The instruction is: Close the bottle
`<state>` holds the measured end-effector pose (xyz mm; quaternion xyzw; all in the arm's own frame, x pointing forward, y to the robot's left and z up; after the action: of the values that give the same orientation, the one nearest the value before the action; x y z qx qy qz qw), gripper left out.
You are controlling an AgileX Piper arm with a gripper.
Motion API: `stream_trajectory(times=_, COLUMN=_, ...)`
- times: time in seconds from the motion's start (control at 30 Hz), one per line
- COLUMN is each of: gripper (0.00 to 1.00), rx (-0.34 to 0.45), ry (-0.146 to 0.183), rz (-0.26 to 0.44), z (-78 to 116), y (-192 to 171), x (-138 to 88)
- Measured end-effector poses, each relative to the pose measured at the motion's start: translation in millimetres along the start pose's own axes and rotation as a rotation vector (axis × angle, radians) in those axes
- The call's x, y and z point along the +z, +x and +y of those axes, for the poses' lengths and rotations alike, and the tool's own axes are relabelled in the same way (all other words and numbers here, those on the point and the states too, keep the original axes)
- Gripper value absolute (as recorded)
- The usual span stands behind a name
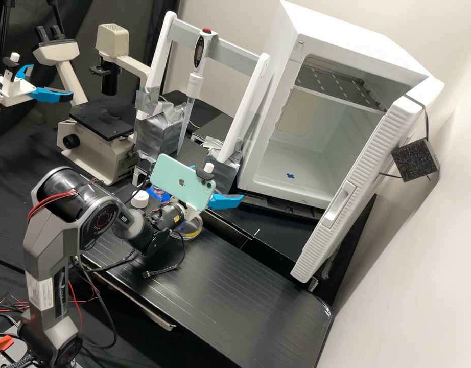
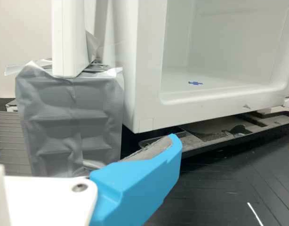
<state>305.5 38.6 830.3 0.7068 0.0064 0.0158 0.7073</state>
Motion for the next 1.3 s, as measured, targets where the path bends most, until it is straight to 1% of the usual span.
stream_trajectory(times=0.27, gripper=1.0, rx=-0.002, ry=0.0, rz=-0.002, z=-0.4, y=-0.4, x=0.4)
stream_trajectory(times=0.33, gripper=1.0, rx=-0.013, ry=-0.003, rz=-0.002, z=-2.1, y=-5.0, x=1.0)
stream_trajectory(times=0.43, gripper=1.0, rx=-0.012, ry=0.004, rz=0.017, z=-1.7, y=-18.9, x=-1.7)
stream_trajectory(times=0.47, gripper=1.0, rx=-0.008, ry=0.009, rz=0.034, z=-1.2, y=-24.7, x=-3.6)
stream_trajectory(times=0.57, gripper=1.0, rx=0.02, ry=0.003, rz=0.104, z=2.1, y=-42.4, x=-11.3)
stream_trajectory(times=0.6, gripper=1.0, rx=0.028, ry=0.008, rz=0.13, z=2.2, y=-49.6, x=-14.0)
stream_trajectory(times=0.63, gripper=1.0, rx=0.03, ry=0.013, rz=0.147, z=0.5, y=-56.3, x=-15.5)
stream_trajectory(times=0.67, gripper=1.0, rx=0.042, ry=0.016, rz=0.179, z=0.4, y=-63.8, x=-19.2)
stream_trajectory(times=0.73, gripper=1.0, rx=0.036, ry=0.016, rz=0.216, z=-4.0, y=-75.3, x=-22.1)
stream_trajectory(times=0.77, gripper=1.0, rx=0.026, ry=0.015, rz=0.241, z=-7.9, y=-82.0, x=-23.9)
stream_trajectory(times=0.87, gripper=1.0, rx=-0.019, ry=0.019, rz=0.258, z=-18.8, y=-94.1, x=-24.5)
stream_trajectory(times=0.93, gripper=1.0, rx=-0.052, ry=0.015, rz=0.262, z=-25.8, y=-99.6, x=-24.6)
stream_trajectory(times=1.17, gripper=1.0, rx=-0.162, ry=-0.044, rz=0.293, z=-50.3, y=-114.2, x=-28.5)
stream_trajectory(times=1.27, gripper=1.0, rx=-0.19, ry=-0.061, rz=0.285, z=-57.1, y=-115.0, x=-27.1)
stream_trajectory(times=1.3, gripper=1.0, rx=-0.196, ry=-0.06, rz=0.285, z=-58.4, y=-114.9, x=-27.3)
